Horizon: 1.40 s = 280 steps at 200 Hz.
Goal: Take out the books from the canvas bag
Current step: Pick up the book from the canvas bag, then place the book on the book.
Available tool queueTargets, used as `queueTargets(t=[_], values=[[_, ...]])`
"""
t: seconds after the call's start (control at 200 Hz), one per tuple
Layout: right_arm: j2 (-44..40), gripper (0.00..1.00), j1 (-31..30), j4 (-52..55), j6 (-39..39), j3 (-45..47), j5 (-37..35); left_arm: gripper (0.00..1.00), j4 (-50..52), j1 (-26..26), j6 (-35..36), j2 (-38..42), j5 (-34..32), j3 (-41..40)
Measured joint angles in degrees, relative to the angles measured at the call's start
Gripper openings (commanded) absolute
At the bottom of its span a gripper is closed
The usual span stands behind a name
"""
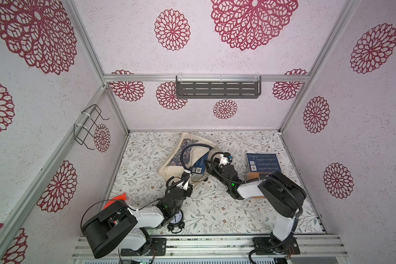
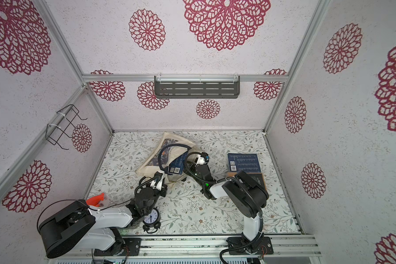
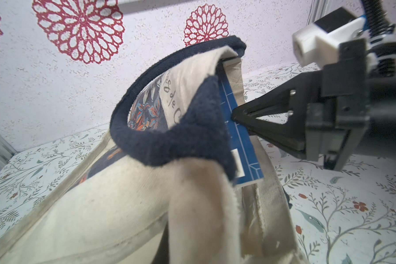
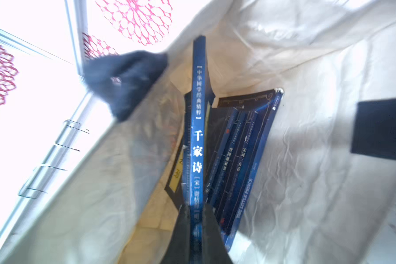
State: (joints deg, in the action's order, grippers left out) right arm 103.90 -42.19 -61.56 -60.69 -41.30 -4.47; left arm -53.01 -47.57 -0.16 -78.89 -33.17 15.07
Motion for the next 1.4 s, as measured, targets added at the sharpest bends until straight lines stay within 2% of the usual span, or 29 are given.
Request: queueTargets(t=[0.31,0.52,0.956,1.126,1.271,1.401], values=[[-11.5,0.0,1.4,-0.6,0.1,10.8,-1.6,0.0,1.2,0.4,0.1,-1.0,-1.4,2.1],[-14.6,0.0,1.9,-2.3,0.0,15.1,-1.9,0.0,1.7,0.4,0.1,-1.6,-2.2,2.9],[-27.1,0.0,2.8,0.4,0.2,20.2,-5.2,0.0,3.2,0.5,0.1,-1.8,-2.8,3.8],[-38.7,0.0,5.6,8.4,0.3,23.2,-10.3,0.0,3.3,0.5,0.0,-1.8,-3.2,3.8],[-51.8,0.0,8.4,16.7,0.9,24.2,-17.3,0.0,3.9,0.5,-0.5,-2.0,-4.3,4.2],[-59.5,0.0,11.4,22.8,1.0,24.4,-23.8,0.0,4.1,0.5,-0.8,-2.9,-5.9,4.9]])
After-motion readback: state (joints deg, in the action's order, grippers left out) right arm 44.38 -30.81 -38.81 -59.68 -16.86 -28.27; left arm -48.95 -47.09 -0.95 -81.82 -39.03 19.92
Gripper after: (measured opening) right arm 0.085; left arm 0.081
